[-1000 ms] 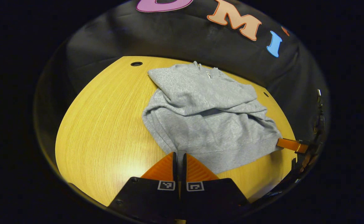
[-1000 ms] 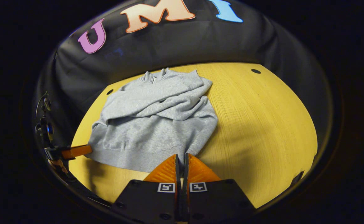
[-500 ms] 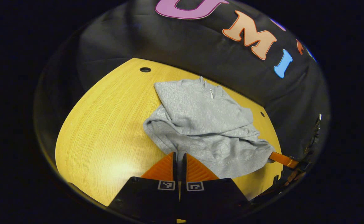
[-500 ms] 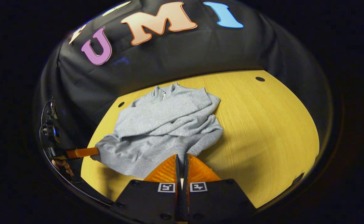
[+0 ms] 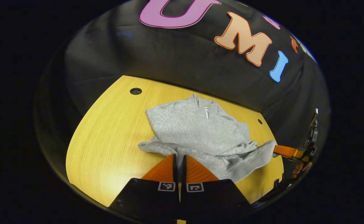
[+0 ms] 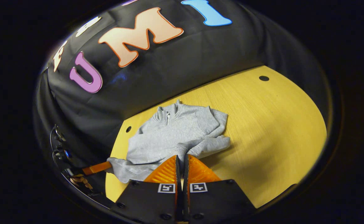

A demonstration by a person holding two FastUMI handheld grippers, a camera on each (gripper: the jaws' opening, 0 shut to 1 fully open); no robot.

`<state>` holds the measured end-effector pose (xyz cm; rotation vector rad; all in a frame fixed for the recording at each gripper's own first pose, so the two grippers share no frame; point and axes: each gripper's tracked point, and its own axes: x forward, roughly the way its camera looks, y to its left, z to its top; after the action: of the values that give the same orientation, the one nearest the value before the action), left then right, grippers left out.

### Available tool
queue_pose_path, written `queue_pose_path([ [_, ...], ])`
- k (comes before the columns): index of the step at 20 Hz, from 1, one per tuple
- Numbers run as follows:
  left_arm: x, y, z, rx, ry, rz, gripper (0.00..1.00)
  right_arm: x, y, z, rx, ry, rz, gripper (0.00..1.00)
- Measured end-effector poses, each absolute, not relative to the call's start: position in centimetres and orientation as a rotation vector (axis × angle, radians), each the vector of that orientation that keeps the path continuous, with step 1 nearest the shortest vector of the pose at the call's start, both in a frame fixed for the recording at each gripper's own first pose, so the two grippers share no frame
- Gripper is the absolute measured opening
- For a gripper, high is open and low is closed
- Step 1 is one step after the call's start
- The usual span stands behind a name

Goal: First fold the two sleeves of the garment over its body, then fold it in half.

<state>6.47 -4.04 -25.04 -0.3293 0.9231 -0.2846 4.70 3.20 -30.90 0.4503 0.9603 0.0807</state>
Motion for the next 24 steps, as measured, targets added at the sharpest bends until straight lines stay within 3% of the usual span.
queue_pose_path([
  [11, 13.1, -4.9, -30.3, -0.444, 1.132, -0.302, 0.0, 11.8, 2.6, -37.1, 0.687, 1.122, -0.058, 0.03],
  [18, 14.8, -5.7, -34.2, -0.402, 1.233, -0.292, 0.01, 14.1, 3.2, -41.9, 0.688, 1.183, -0.116, 0.02],
  [20, 15.8, -5.3, -34.4, -0.409, 1.213, -0.259, 0.09, 14.5, 3.4, -42.4, 0.704, 1.181, -0.127, 0.09],
  [21, 16.3, -4.7, -34.0, -0.406, 1.195, -0.228, 0.13, 15.1, 3.0, -42.2, 0.708, 1.157, -0.131, 0.06],
  [22, 17.2, -4.3, -33.8, -0.392, 1.159, -0.2, 0.25, 15.6, 2.6, -41.9, 0.694, 1.127, -0.139, 0.12],
  [23, 18.2, -3.7, -33.4, -0.374, 1.113, -0.174, 0.48, 16.4, 2.5, -41.7, 0.675, 1.094, -0.143, 0.14],
  [24, 19.0, -3.3, -32.7, -0.357, 1.063, -0.152, 0.53, 16.9, 2.0, -41.2, 0.636, 1.055, -0.145, 0.35],
])
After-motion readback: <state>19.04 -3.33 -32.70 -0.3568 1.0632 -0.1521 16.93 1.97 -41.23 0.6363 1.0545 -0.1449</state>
